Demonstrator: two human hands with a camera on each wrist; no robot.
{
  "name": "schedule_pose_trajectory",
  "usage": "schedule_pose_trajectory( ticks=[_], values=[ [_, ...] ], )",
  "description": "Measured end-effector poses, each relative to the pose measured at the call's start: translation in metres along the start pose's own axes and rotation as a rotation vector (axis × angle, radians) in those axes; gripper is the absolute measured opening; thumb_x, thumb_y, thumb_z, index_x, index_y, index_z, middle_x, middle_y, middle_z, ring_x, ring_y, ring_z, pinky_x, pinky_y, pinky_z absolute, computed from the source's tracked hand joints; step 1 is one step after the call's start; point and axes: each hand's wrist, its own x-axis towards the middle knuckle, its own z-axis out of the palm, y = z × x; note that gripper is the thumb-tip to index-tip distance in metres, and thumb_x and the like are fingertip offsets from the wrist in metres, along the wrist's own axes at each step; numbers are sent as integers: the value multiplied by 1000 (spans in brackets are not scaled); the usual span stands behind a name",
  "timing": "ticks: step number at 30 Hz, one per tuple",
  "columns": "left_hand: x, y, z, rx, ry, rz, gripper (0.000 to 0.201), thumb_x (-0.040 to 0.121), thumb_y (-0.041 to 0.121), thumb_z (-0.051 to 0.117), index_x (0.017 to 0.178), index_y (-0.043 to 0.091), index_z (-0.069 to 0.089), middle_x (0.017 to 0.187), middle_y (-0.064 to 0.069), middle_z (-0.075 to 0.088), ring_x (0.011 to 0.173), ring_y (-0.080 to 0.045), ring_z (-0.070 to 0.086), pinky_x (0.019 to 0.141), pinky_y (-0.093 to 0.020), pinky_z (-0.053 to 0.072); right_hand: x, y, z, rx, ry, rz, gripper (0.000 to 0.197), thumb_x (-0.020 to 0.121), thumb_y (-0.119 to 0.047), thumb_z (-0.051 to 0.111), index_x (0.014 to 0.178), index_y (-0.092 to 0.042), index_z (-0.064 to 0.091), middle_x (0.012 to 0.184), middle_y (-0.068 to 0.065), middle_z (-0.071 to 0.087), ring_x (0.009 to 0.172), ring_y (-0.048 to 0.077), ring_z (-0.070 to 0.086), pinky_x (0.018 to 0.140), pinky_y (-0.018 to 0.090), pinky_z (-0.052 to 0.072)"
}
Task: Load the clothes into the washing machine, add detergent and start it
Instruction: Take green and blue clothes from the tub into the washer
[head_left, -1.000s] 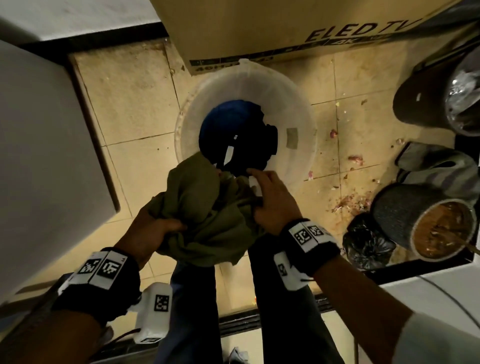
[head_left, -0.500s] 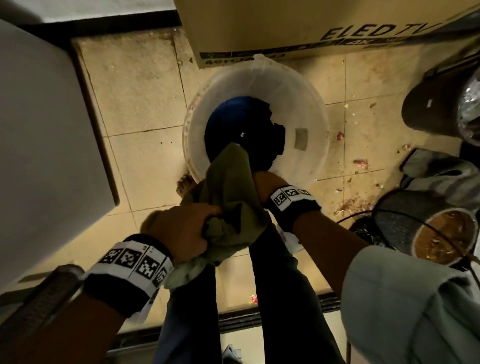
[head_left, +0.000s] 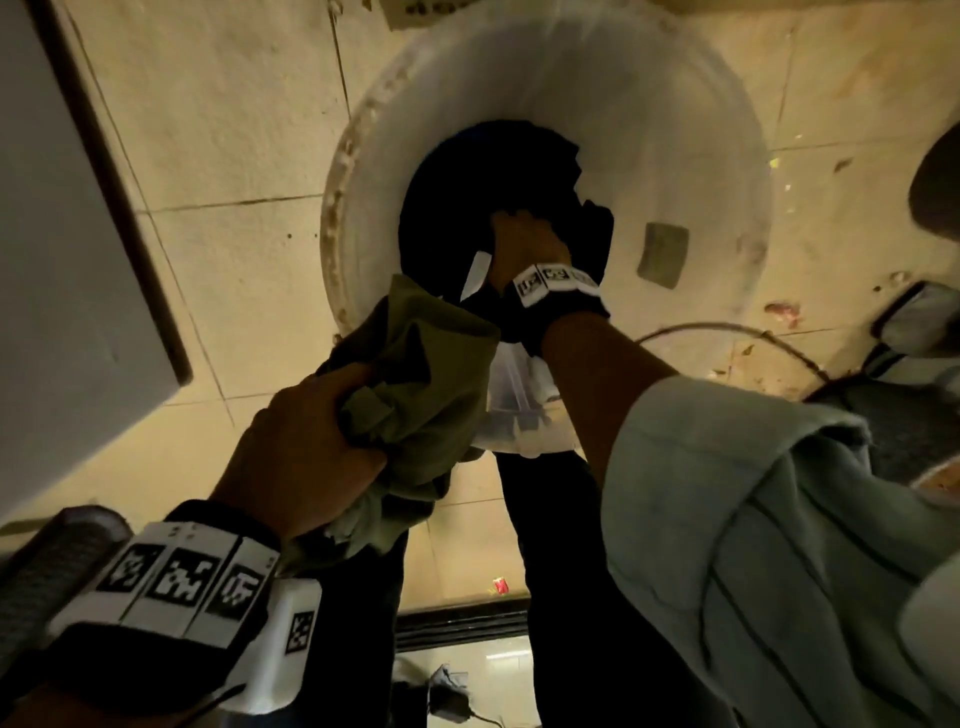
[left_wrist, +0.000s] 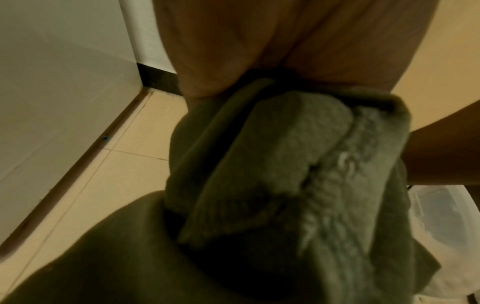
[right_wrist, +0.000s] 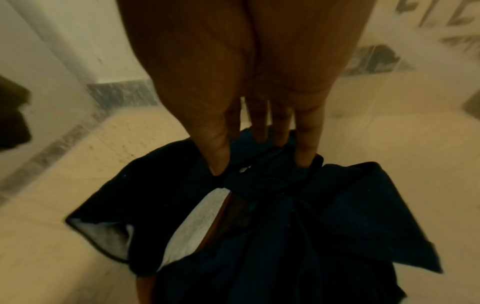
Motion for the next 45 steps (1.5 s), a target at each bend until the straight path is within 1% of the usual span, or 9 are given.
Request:
schedule_pose_trajectory(
  ticks=[3,6,12,21,32,34,38,41,45],
  values=[
    [7,-6,-4,-50,-19,-39,32,72,12,70,78,37,52,75,8,60,71,-22,59,65,-30,42,27,-3,6,81,-43,133,95,82,-19,70,152,-32,6,159,13,3,144,45,8,105,66,28],
    [11,-6,-5,-80,-10,-63,20,65,25,65,81,32,57,77,2,61,70,-21,59,66,-36,49,39,2,16,190,-71,245,109,81,-31,73,150,-33,-11,159,17,11,143,45,13,109,68,19],
    [11,6,-8,-107,-10,-104,27,58,28,56,84,31,55,77,5,63,75,-22,61,75,-37,53,27,13,9,74,48,156,33,95,-27,54,119,-4,55,121,19,59,108,35,58,90,40,48],
    [-15,35,-12,-225,84,-253,55,70,24,67,124,23,58,118,-7,63,105,-36,58,95,-44,48,-84,30,-106,518,269,351,30,73,-34,63,65,-6,57,67,11,61,70,33,65,66,40,56],
    [-77,75,-27,-785,286,-259,16,68,5,72,79,17,68,85,-8,70,88,-34,66,87,-44,54,-292,4,-116,1090,478,278,15,80,-18,60,92,-8,64,75,14,67,64,32,65,64,48,58],
    [-81,86,-19,-945,231,-226,17,75,13,77,89,19,70,95,-4,72,96,-29,67,93,-42,51,-309,-29,-100,1037,405,156,22,71,-34,61,87,-19,65,80,8,70,77,30,67,72,50,56],
    [-94,97,-7,-1269,-52,-203,75,61,52,84,127,25,60,127,-6,64,117,-29,61,103,-48,45,-332,-78,-74,742,312,-53,20,81,-26,59,98,-19,67,93,0,69,77,9,56,76,13,46],
    [-107,87,-14,-1359,-169,-233,41,83,21,70,122,10,63,118,-16,67,101,-31,68,88,-43,56,-346,-87,-66,700,249,-184,26,81,-32,55,104,-24,67,100,-2,65,93,19,59,86,39,49],
    [-107,60,-24,-1015,66,-326,32,69,-6,70,100,2,69,101,-26,69,83,-38,69,77,-45,57,-366,-86,-63,728,-37,-393,52,79,-18,52,130,-24,56,124,0,61,116,20,55,103,32,44]
  ],
)
